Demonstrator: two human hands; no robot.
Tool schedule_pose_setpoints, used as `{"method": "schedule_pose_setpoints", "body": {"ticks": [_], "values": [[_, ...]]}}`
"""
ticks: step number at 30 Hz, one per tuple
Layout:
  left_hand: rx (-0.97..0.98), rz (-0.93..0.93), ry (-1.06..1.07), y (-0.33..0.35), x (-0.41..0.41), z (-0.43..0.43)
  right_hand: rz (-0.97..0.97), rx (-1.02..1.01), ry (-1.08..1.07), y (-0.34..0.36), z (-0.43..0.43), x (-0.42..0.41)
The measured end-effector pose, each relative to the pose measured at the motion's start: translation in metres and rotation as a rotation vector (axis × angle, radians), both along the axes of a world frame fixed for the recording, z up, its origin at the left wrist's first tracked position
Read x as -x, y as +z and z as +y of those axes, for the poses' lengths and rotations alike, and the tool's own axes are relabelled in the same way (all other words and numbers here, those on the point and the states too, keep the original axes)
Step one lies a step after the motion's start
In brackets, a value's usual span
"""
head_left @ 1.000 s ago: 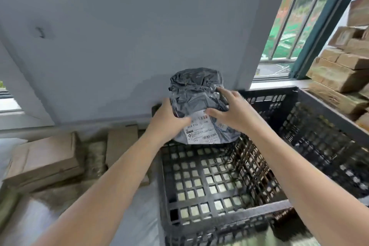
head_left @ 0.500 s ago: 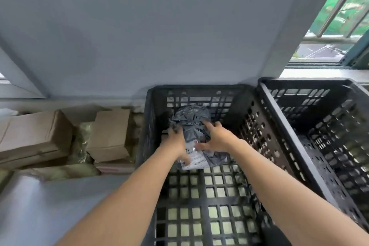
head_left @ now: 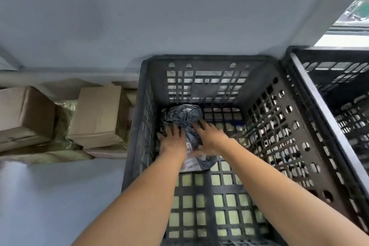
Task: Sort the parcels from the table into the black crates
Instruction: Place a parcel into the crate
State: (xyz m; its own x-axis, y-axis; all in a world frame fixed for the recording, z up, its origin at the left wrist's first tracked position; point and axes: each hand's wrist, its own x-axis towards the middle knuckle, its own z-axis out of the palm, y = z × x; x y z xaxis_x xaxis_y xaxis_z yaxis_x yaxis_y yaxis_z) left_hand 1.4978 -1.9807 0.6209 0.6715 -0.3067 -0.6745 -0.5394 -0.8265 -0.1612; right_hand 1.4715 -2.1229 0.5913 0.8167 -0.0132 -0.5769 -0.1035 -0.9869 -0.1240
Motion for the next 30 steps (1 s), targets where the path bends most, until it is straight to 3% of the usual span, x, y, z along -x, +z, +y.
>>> {"method": "schedule_pose_setpoints", "body": {"ticks": [4,14,23,30], "values": [[0.011,0.005,0.024,-0.017,0.000,0.001,0.001,-0.045,0.032,-0.013,-0.008,0.003],[-0.062,-0.048,-0.022,-0.023,0.000,-0.002,-0.111,0.171,0.113,-0.023,-0.008,0.006],[0.124,-0.333,-0.185,0.077,0.004,-0.003,-0.360,0.221,0.041,0.067,-0.024,0.030],[0.292,-0.597,-0.076,0.161,0.014,0.057,-0.580,0.214,-0.045,0.144,0.004,0.030]]}}
